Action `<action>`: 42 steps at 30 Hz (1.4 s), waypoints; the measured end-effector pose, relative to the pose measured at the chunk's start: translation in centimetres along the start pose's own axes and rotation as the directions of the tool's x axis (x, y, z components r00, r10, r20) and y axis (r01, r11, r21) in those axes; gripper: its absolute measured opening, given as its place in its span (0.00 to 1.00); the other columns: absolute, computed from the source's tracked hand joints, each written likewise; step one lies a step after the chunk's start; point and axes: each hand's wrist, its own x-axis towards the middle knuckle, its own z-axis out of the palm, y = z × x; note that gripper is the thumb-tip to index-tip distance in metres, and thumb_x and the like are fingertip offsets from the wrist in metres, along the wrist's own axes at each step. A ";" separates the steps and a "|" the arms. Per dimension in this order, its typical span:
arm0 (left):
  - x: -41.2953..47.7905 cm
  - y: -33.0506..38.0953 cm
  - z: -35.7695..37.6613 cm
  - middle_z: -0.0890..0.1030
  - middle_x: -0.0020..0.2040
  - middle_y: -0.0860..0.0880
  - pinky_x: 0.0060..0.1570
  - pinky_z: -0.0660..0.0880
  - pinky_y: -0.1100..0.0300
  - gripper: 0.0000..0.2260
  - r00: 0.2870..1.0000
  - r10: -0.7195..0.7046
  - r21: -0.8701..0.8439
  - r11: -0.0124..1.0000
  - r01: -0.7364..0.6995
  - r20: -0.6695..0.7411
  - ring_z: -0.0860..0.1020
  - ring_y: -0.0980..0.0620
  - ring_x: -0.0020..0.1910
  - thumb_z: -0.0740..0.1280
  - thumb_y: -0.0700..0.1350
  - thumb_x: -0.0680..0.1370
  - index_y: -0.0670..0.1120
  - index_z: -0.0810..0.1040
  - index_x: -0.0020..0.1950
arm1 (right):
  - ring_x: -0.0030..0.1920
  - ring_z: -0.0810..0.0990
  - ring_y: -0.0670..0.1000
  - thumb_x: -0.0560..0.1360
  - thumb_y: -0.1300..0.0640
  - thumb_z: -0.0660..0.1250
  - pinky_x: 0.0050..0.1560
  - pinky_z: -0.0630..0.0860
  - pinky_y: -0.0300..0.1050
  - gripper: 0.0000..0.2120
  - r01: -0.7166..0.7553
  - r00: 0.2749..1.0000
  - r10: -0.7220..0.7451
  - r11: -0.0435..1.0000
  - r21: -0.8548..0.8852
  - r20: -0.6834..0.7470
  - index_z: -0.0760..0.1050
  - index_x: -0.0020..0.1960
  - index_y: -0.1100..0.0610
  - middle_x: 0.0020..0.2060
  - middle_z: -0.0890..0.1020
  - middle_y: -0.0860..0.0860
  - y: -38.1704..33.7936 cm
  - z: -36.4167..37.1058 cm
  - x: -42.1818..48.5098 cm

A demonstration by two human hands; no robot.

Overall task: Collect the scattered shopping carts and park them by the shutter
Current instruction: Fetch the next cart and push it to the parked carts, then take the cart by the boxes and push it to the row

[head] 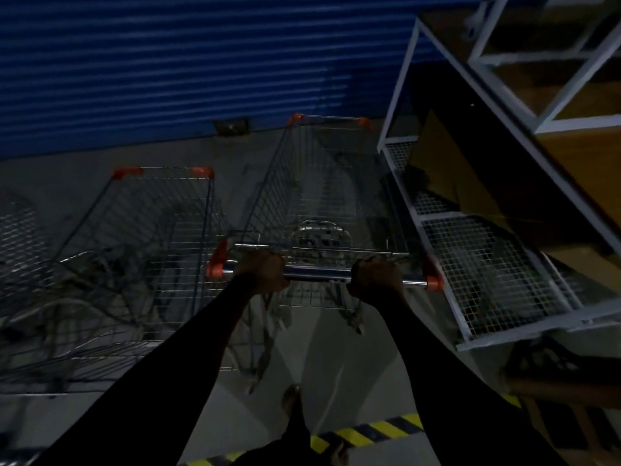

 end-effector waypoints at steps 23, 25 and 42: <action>-4.6 0.6 0.3 0.81 0.55 0.49 0.52 0.78 0.49 0.29 0.875 -0.403 -0.776 0.628 0.053 -0.267 0.80 0.46 0.54 0.65 0.56 0.67 0.43 0.76 0.64 | 0.46 0.81 0.53 0.69 0.51 0.74 0.48 0.77 0.47 0.13 -0.026 1.000 0.012 0.560 0.828 0.024 0.75 0.50 0.48 0.46 0.82 0.51 -0.5 -2.7 2.9; -8.2 1.8 -0.7 0.82 0.46 0.57 0.39 0.79 0.58 0.29 0.829 -0.535 -0.971 0.235 -0.040 -0.164 0.80 0.57 0.41 0.69 0.48 0.70 0.44 0.69 0.69 | 0.45 0.81 0.47 0.71 0.62 0.72 0.47 0.74 0.42 0.11 -0.020 0.996 0.090 0.265 0.964 -0.004 0.74 0.48 0.51 0.45 0.80 0.53 -1.8 -3.5 2.0; -40.0 1.1 -2.3 0.74 0.69 0.40 0.66 0.65 0.38 0.30 0.461 -0.881 -0.381 -0.465 -0.799 0.110 0.73 0.36 0.66 0.53 0.61 0.75 0.47 0.66 0.74 | 0.44 0.79 0.51 0.81 0.53 0.54 0.42 0.72 0.46 0.11 -0.352 0.717 -0.694 -0.286 0.891 0.060 0.72 0.59 0.52 0.49 0.80 0.51 -26.8 -14.7 -12.8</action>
